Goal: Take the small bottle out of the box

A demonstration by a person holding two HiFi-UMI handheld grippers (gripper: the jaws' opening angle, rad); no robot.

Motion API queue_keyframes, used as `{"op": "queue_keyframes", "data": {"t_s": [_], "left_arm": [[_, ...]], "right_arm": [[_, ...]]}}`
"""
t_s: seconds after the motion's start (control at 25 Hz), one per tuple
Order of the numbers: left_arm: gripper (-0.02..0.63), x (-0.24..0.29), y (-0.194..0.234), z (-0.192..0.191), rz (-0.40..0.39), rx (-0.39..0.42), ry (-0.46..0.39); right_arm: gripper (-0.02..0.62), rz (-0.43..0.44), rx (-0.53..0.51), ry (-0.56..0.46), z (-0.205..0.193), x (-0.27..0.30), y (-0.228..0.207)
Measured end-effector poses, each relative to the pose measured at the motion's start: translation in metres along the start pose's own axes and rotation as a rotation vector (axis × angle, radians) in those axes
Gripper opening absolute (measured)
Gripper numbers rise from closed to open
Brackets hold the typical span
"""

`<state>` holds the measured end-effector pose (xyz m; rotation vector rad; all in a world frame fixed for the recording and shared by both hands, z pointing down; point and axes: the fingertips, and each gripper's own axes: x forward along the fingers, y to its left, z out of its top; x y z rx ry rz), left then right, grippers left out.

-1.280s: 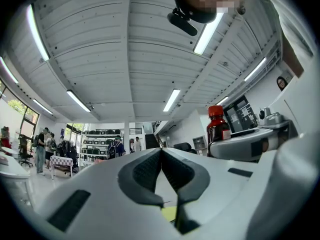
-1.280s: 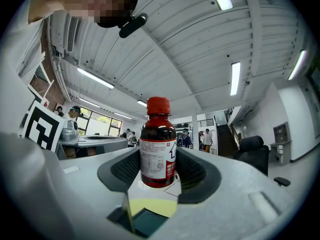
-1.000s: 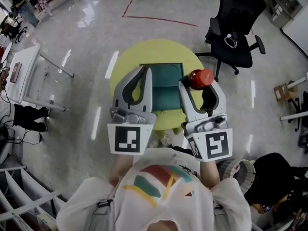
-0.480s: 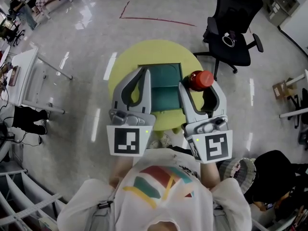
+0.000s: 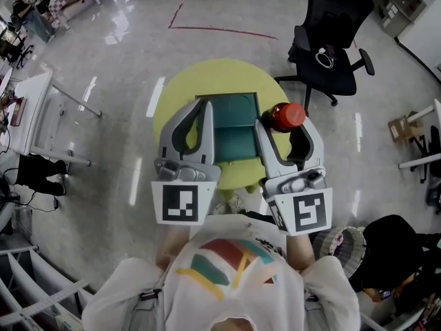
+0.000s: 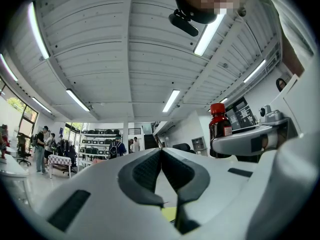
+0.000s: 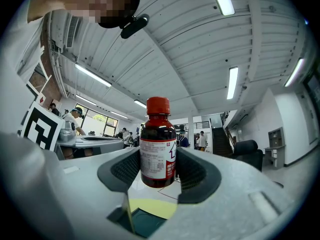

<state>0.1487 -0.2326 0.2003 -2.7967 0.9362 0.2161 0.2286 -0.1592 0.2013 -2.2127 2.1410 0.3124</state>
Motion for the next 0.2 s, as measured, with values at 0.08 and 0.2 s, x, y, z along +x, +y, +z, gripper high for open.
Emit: {"op": "queue_keyframes", "data": {"t_s": [0.08,0.2], "left_arm": [[0.015,0.0004,-0.0002,0.0008,-0.004,0.004,-0.002],[0.015,0.0002,0.0001,0.0018,-0.004,0.001,-0.002]], "right_arm": [[0.210,-0.002,0.001,-0.001,0.0010,-0.0002,-0.0004],[0.210,-0.007,0.011,0.000,0.0029,-0.0005,-0.0007]]}}
